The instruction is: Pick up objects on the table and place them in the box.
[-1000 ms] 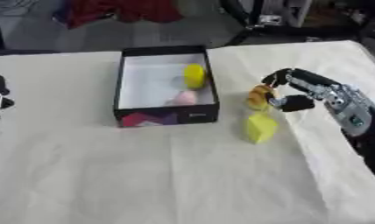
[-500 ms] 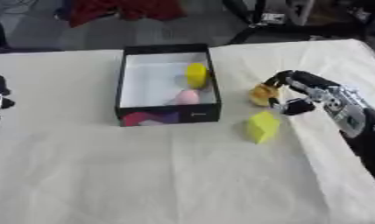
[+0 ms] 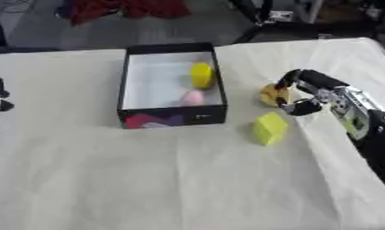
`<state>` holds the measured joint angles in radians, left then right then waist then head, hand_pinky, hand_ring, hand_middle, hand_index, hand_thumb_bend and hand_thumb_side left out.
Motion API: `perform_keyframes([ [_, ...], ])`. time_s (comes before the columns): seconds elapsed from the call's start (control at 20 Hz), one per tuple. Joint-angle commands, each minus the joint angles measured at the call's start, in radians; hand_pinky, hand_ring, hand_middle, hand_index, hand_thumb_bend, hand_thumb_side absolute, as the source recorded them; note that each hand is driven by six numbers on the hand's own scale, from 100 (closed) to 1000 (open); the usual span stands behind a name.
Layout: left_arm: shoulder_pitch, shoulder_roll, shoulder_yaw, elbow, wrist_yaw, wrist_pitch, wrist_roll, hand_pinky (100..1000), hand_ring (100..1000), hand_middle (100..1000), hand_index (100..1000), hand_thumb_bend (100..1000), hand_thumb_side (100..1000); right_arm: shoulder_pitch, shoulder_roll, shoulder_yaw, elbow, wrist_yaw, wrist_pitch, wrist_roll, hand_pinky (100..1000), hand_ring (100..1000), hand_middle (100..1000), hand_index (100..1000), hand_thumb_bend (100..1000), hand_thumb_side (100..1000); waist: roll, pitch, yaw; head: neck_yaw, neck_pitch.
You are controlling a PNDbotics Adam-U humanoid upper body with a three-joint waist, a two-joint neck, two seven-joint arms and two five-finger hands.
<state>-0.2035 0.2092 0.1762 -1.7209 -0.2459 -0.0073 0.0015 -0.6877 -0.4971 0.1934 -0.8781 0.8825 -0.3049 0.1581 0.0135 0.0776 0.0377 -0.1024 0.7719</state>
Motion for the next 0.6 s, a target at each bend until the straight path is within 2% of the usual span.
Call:
perform_keyframes([
  [0.05, -0.015, 0.008, -0.003, -0.022, 0.0, -0.001, -0.004, 628, 520, 543, 734, 358, 773, -0.009, -0.022, -0.013, 0.012, 0.035, 0.013, -0.045, 793, 704, 562, 391, 100, 243, 0.014, 0.006, -0.001, -0.002, -0.002],
  [0.25, -0.015, 0.007, -0.003, -0.022, 0.001, -0.001, -0.005, 629, 522, 544, 734, 354, 774, -0.009, -0.023, -0.031, -0.009, 0.028, 0.043, -0.119, 761, 621, 473, 202, 100, 237, 0.014, 0.006, -0.002, -0.001, -0.002],
  [0.3, -0.014, 0.007, -0.003, -0.022, 0.002, -0.001, -0.005, 628, 522, 544, 734, 354, 773, -0.008, -0.024, -0.033, -0.016, 0.022, 0.05, -0.138, 755, 605, 461, 189, 100, 257, 0.014, 0.006, -0.002, -0.001, -0.002],
  [0.35, -0.014, 0.007, -0.003, -0.022, 0.002, -0.001, -0.005, 629, 523, 545, 734, 352, 774, -0.008, -0.024, -0.034, -0.023, 0.017, 0.055, -0.157, 748, 585, 440, 177, 100, 204, 0.014, 0.006, -0.002, -0.001, -0.002],
  [0.6, -0.013, 0.008, -0.003, -0.022, 0.004, -0.001, -0.005, 628, 523, 544, 733, 352, 774, -0.005, -0.029, -0.035, -0.049, -0.021, 0.066, -0.253, 720, 505, 345, 135, 100, 198, 0.013, 0.007, -0.002, -0.001, -0.002],
])
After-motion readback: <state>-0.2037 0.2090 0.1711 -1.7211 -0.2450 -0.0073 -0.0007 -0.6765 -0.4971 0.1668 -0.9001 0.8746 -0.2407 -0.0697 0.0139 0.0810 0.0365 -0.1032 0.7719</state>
